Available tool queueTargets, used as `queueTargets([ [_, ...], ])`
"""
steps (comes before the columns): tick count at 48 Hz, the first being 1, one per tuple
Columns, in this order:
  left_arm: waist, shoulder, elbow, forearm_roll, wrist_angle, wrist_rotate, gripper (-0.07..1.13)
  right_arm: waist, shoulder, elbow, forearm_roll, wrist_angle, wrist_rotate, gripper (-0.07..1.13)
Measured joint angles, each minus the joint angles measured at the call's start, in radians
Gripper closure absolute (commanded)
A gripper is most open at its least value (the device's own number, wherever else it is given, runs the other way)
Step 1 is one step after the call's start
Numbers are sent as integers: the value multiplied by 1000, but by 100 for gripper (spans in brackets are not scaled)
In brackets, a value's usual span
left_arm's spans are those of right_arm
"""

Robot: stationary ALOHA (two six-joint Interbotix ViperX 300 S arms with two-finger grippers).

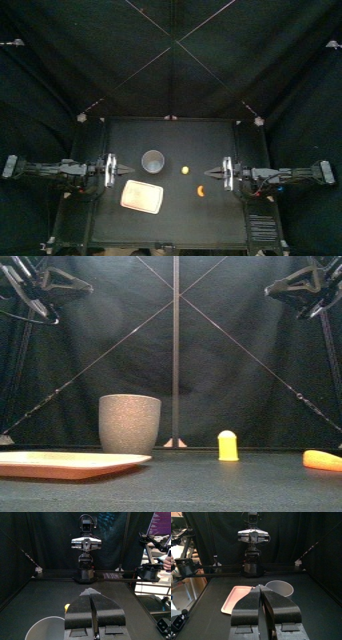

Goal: Pick the yellow can then place it on the pink plate
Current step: Pick the yellow can

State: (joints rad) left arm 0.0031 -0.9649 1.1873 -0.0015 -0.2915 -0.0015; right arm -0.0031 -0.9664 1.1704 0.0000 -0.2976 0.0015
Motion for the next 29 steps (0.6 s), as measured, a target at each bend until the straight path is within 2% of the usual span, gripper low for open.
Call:
queueTargets([
  [9,2,8,17,-14,0,0,100,-28,80,31,2,3,9,97],
  [21,2,14,32,-14,0,5,100,-61,310,20,2,3,11,96],
  [26,2,14,41,-15,0,5,100,-78,419,-2,6,0,11,91],
  [29,2,14,48,-14,0,5,100,-94,479,-18,26,0,14,84],
])
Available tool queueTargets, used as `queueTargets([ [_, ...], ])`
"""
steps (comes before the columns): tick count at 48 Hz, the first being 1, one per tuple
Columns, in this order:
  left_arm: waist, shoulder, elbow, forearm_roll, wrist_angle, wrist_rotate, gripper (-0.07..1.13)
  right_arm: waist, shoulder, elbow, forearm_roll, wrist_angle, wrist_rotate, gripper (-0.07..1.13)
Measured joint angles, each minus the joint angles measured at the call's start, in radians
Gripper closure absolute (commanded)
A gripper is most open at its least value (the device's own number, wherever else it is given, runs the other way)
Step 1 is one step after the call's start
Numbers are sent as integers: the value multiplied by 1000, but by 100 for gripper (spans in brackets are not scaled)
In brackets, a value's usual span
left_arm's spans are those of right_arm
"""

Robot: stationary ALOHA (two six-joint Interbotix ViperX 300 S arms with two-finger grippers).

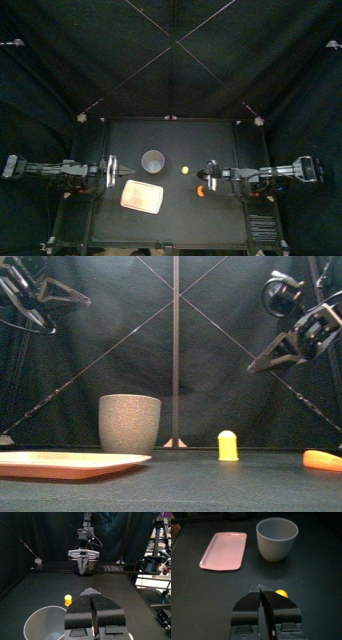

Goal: Pick the yellow can then place it on the pink plate
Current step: Pick the yellow can

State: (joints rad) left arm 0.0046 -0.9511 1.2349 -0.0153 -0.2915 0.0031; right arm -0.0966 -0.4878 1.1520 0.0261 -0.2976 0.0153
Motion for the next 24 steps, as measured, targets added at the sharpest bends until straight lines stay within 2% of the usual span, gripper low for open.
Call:
queueTargets([
  [3,2,0,2,-2,0,-2,100,-17,60,-21,38,0,0,73],
  [7,2,0,2,0,-2,0,100,-35,123,-49,78,0,-6,51],
  [16,2,0,2,0,-3,-2,100,-71,212,-95,109,-6,-3,9],
  [19,3,0,2,0,-5,-2,100,-83,224,-104,114,-6,-5,4],
  [24,5,0,2,0,-6,0,100,-98,244,-115,112,-6,-6,3],
])
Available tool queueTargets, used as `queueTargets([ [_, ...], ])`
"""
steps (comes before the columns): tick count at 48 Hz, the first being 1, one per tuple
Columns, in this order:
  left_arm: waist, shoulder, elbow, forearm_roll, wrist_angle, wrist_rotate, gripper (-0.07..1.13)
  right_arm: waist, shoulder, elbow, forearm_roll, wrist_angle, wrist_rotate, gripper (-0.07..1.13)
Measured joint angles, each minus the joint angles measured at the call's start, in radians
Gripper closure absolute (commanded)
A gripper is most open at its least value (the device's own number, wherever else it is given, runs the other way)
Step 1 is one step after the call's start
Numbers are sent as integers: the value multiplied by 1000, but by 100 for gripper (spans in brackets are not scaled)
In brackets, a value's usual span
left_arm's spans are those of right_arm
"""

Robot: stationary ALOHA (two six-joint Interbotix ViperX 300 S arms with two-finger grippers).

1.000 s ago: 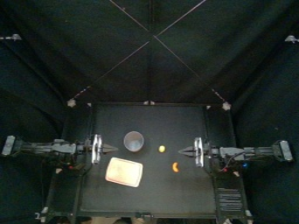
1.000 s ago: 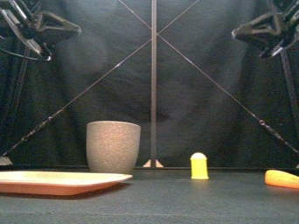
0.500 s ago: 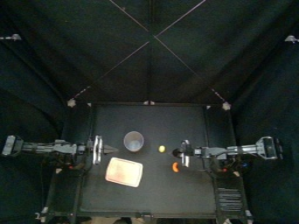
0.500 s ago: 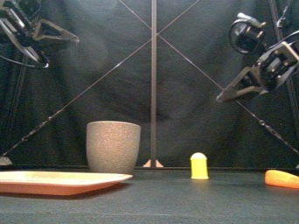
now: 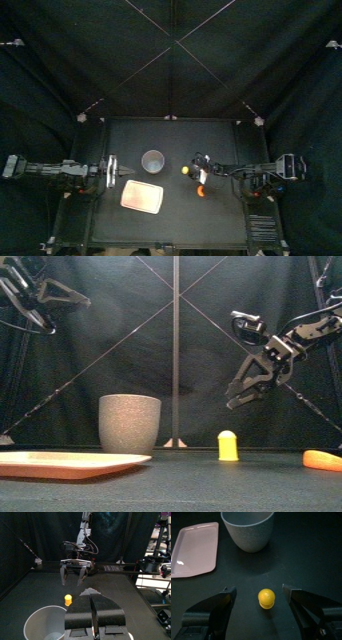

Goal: Pick the yellow can then place it on the pink plate
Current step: Pick the yellow can

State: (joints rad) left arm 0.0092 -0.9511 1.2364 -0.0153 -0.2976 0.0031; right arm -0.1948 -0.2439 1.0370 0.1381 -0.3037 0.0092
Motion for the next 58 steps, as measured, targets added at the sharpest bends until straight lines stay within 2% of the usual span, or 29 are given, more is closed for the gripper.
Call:
queueTargets([
  [20,6,2,6,2,-9,2,100,-61,175,-48,14,-3,3,3],
  [32,34,2,18,2,-14,0,100,-61,270,-84,15,-2,3,3],
  [58,37,2,29,3,-21,2,100,-61,311,-89,20,2,5,4],
])
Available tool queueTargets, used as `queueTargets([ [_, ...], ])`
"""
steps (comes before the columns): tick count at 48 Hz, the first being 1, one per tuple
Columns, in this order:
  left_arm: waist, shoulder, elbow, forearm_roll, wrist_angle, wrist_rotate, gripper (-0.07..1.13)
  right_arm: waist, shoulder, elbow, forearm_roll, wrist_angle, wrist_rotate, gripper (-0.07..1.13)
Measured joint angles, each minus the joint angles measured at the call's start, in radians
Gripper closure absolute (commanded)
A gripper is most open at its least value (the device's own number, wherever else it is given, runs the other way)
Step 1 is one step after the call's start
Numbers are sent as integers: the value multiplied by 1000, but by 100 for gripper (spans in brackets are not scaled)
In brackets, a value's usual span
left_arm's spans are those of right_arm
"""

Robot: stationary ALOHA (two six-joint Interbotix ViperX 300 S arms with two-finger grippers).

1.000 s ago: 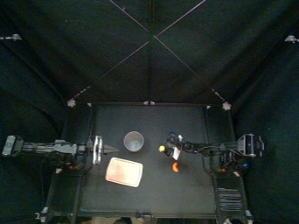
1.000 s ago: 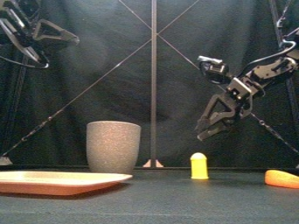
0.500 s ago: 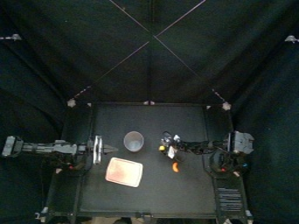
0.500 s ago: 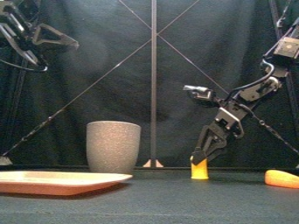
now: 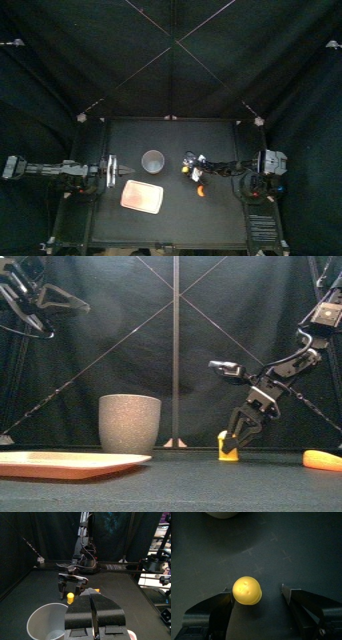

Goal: Pick the yellow can then place it on the pink plate
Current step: Pick the yellow can

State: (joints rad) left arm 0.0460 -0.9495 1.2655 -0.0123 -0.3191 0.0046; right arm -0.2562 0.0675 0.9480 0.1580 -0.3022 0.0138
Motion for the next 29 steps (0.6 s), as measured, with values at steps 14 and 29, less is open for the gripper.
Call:
queueTargets([
  [14,8,0,11,-2,-5,0,100,3,5,-8,0,2,0,18],
  [29,9,0,9,-2,-9,-2,100,9,5,-8,2,3,0,37],
])
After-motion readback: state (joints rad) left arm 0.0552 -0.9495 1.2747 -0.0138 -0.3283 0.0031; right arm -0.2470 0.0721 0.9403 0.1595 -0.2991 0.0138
